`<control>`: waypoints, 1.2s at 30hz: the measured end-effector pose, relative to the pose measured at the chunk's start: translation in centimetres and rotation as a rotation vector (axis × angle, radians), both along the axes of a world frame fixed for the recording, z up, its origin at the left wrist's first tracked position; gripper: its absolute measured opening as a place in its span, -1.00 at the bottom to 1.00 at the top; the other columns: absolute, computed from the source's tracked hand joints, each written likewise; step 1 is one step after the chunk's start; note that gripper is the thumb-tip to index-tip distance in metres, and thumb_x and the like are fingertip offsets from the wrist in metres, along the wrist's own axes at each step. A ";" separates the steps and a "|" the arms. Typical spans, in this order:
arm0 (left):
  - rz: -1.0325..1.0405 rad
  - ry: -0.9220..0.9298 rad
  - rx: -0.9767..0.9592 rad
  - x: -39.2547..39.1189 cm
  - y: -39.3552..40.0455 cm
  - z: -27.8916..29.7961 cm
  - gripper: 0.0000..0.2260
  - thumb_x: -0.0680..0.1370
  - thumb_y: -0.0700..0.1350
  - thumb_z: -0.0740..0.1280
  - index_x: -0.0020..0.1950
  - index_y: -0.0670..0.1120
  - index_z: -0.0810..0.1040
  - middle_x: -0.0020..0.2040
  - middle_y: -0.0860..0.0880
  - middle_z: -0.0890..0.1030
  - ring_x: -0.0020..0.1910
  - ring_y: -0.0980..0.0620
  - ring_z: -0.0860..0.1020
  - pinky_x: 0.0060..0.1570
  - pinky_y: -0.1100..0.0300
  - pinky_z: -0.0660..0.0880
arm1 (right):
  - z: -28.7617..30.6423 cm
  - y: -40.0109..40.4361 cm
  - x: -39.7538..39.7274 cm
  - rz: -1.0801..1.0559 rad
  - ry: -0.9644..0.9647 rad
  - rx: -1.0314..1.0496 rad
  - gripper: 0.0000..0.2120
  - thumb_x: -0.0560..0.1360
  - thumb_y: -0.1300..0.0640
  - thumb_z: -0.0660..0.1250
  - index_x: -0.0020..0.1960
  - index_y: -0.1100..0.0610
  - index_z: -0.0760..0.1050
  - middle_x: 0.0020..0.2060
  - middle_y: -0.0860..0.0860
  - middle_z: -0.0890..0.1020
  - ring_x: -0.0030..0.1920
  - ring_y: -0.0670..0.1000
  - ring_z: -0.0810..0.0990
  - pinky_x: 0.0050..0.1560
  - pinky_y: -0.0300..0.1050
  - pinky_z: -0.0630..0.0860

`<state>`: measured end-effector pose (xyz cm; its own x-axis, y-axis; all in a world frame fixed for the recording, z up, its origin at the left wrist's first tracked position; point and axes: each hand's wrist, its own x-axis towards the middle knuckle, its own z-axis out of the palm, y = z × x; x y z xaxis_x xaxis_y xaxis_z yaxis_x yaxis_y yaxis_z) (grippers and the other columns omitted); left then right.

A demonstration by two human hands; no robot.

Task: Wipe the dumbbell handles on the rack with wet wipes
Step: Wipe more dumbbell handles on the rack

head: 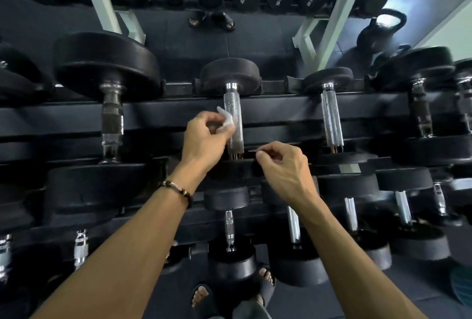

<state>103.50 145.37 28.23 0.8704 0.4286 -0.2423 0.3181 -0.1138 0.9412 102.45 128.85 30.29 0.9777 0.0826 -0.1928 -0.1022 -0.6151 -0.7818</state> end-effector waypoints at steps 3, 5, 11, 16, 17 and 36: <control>0.062 0.038 0.024 2.9 0.2 0.6 -0.89 0.54 -0.03 0.38 -0.17 0.01 0.62 -0.28 0.06 0.61 -0.25 0.05 0.58 -0.14 0.13 0.56 | -0.3 0.1 -0.1 -0.008 -0.012 -0.004 -0.86 0.53 0.11 0.33 -0.10 0.05 0.68 -0.32 -0.19 0.63 -0.25 -0.25 0.59 -0.18 -0.41 0.44; 0.198 0.075 -0.104 5.3 0.2 1.4 -0.83 0.54 -0.08 0.40 -0.26 -0.01 0.61 -0.30 0.02 0.61 -0.20 -0.01 0.62 -0.07 0.08 0.60 | -0.3 0.1 -0.2 -0.015 -0.020 0.003 -0.84 0.54 0.10 0.32 -0.09 0.06 0.67 -0.29 -0.18 0.64 -0.22 -0.20 0.61 -0.14 -0.35 0.50; 0.111 0.228 -0.136 3.0 0.0 2.6 -0.81 0.50 -0.12 0.46 -0.31 -0.04 0.59 -0.25 -0.02 0.65 -0.20 -0.01 0.64 -0.10 0.04 0.66 | -1.2 -0.2 -0.6 0.010 -0.003 0.038 -0.77 0.55 -0.05 0.33 -0.03 0.08 0.67 -0.12 -0.07 0.68 -0.05 -0.11 0.64 0.05 -0.17 0.55; 0.084 0.196 -0.154 4.5 0.5 3.6 -0.81 0.50 -0.16 0.44 -0.31 -0.10 0.56 -0.27 -0.08 0.60 -0.25 -0.03 0.57 -0.11 0.04 0.60 | -1.1 -0.3 -1.5 0.127 0.035 0.016 -0.34 0.34 -0.40 0.34 0.22 0.05 0.58 0.14 -0.15 0.59 0.15 -0.20 0.53 0.19 -0.32 0.45; 0.144 0.190 -0.237 5.9 0.6 4.0 -0.83 0.51 -0.18 0.40 -0.28 -0.11 0.54 -0.29 -0.08 0.58 -0.28 -0.04 0.57 -0.14 0.07 0.60 | -1.1 -0.3 -1.4 0.117 0.038 0.023 -0.36 0.34 -0.38 0.36 0.22 0.05 0.58 0.14 -0.15 0.59 0.15 -0.20 0.53 0.20 -0.31 0.45; 0.149 0.286 -0.231 1.3 0.3 0.5 -0.92 0.43 -0.10 0.54 -0.17 -0.04 0.66 -0.11 -0.07 0.71 -0.01 -0.08 0.67 0.12 -0.03 0.59 | -2.1 -0.8 -0.7 0.193 0.019 0.036 -0.39 0.37 -0.39 0.35 0.21 0.03 0.59 0.09 -0.12 0.60 0.06 -0.21 0.51 -0.06 -0.57 0.30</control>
<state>104.80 145.67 28.76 0.6864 0.4508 -0.5706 0.5678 0.1580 0.8078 101.77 128.00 28.14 0.9393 0.2757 -0.2042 0.0004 -0.5962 -0.8028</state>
